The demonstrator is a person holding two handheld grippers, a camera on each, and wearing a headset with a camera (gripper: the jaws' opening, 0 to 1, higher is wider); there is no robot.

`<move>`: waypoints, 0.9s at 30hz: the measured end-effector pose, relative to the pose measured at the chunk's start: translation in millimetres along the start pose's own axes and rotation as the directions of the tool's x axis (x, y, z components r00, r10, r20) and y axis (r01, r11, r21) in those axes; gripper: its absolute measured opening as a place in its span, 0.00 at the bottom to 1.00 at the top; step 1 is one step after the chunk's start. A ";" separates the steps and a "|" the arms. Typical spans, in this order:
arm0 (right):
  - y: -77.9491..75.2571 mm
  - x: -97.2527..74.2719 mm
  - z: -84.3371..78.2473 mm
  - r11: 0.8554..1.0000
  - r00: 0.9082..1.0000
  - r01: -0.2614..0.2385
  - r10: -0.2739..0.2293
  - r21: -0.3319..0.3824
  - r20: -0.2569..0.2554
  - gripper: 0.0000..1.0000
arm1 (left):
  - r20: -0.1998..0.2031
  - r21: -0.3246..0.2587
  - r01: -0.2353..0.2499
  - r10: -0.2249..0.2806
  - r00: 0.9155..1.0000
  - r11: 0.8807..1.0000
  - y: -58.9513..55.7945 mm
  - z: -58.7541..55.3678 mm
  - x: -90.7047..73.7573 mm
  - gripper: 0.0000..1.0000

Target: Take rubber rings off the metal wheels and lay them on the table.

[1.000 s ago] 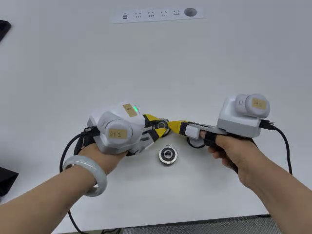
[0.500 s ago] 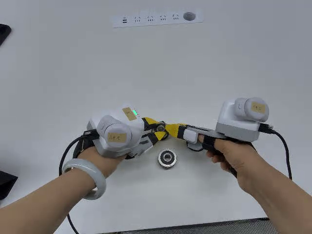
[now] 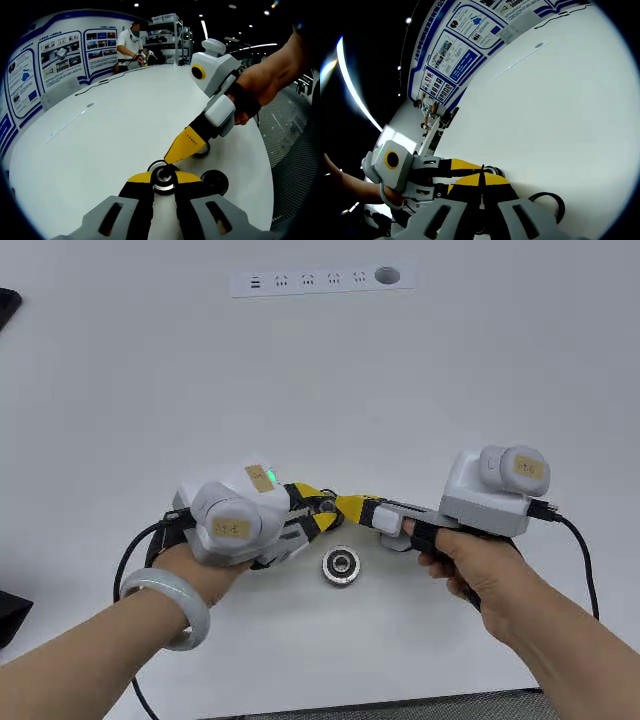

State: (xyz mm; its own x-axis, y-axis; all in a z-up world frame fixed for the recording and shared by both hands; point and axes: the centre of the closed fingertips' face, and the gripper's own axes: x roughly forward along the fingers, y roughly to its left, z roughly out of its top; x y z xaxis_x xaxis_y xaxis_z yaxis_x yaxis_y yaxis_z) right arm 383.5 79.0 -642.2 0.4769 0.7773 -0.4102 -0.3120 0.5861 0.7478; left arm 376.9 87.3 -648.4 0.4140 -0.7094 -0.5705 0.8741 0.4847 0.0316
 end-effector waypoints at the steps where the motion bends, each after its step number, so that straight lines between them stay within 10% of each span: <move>1: -0.2 -0.1 0.0 1.000 1.000 0.001 -0.001 -0.002 0.000 0.02 | 0.013 -0.006 -0.004 0.004 1.000 1.000 0.2 1.6 -1.4 0.17; 27: 22.9 -5.4 -3.2 0.999 0.999 -0.051 0.051 -0.002 0.008 0.02 | 0.027 -0.094 -0.055 0.057 0.998 0.994 10.9 -22.7 -32.2 0.50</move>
State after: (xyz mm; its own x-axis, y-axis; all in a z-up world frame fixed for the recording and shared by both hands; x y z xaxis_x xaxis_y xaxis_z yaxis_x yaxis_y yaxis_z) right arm 371.1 89.0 -624.5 0.4668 0.8046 -0.3670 -0.3380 0.5458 0.7667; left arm 367.4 127.1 -648.3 0.4702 -0.6938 -0.5455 0.8223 0.5689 -0.0148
